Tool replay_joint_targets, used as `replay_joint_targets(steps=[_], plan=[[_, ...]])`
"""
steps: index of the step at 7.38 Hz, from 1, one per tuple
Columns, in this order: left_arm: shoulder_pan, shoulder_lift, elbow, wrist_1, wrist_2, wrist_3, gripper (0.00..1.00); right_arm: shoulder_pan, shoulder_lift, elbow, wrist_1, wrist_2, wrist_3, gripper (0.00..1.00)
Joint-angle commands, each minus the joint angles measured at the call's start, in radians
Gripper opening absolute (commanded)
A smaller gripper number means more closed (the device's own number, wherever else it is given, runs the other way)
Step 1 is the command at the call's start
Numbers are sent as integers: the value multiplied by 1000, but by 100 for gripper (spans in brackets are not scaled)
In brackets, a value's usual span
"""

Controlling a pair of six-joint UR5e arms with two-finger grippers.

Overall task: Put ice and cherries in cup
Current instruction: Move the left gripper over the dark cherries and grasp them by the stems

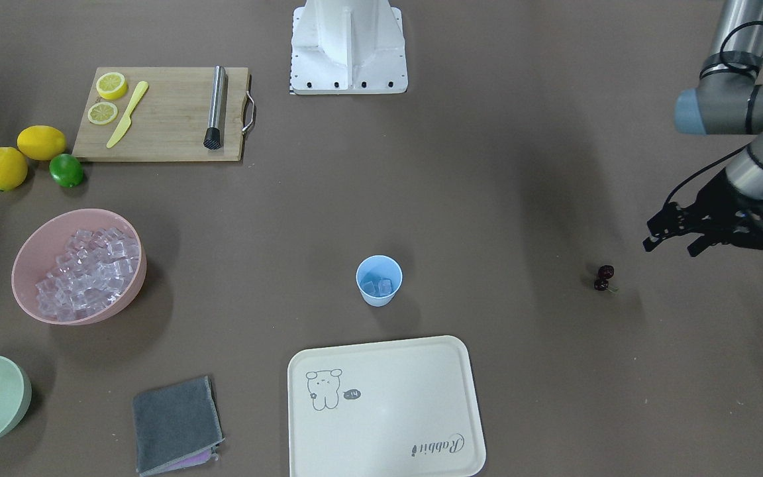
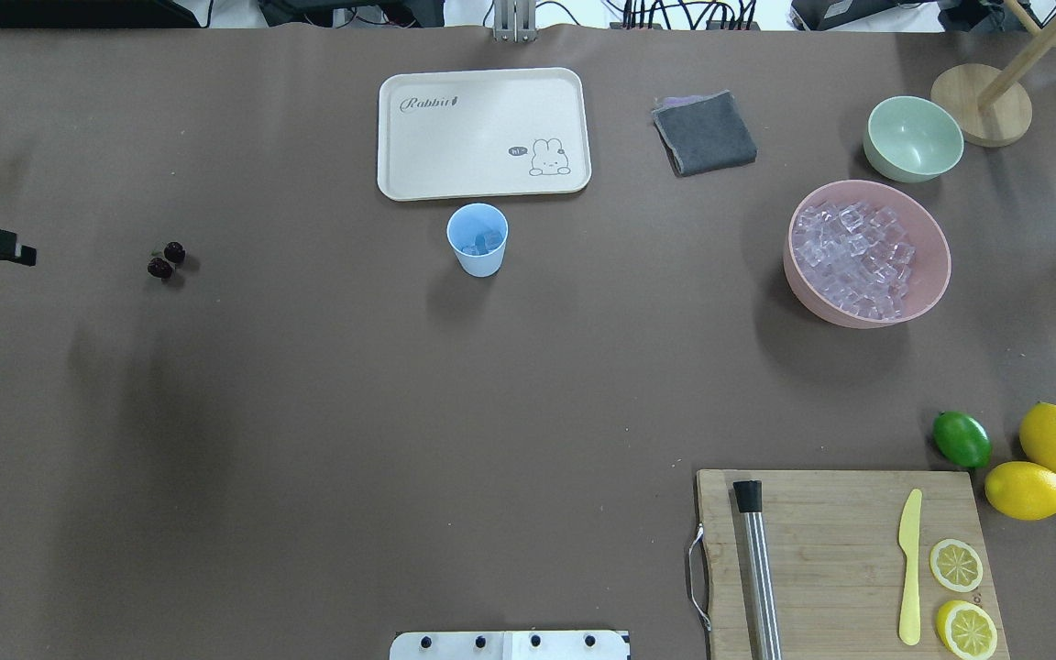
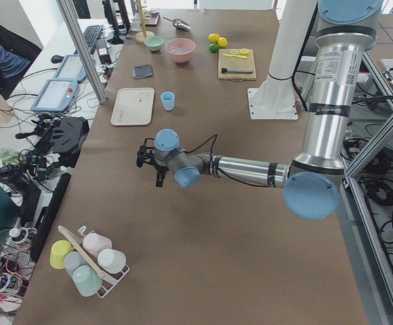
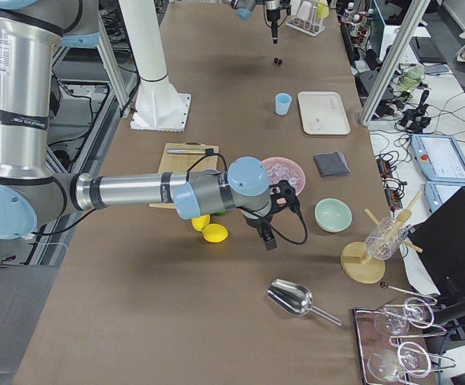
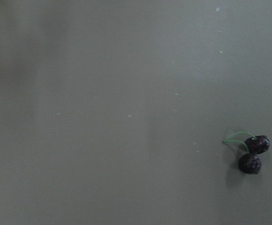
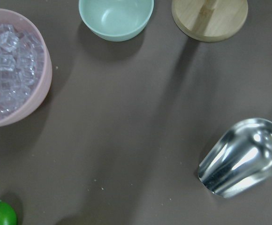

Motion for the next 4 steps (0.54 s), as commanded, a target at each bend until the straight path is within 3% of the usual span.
replay_joint_targets(steps=[1, 2, 3, 4], plan=[[92, -155, 80, 112, 86, 7, 92, 42, -42, -14, 2, -5, -81, 99], [95, -159, 91, 113, 87, 7, 76, 54, -50, -19, 2, -10, -88, 99], [104, -177, 100, 113, 89, 7, 51, 60, -50, -22, 2, -17, -92, 99], [108, -166, 99, 112, 89, 8, 47, 62, -48, -25, 2, -19, -97, 99]])
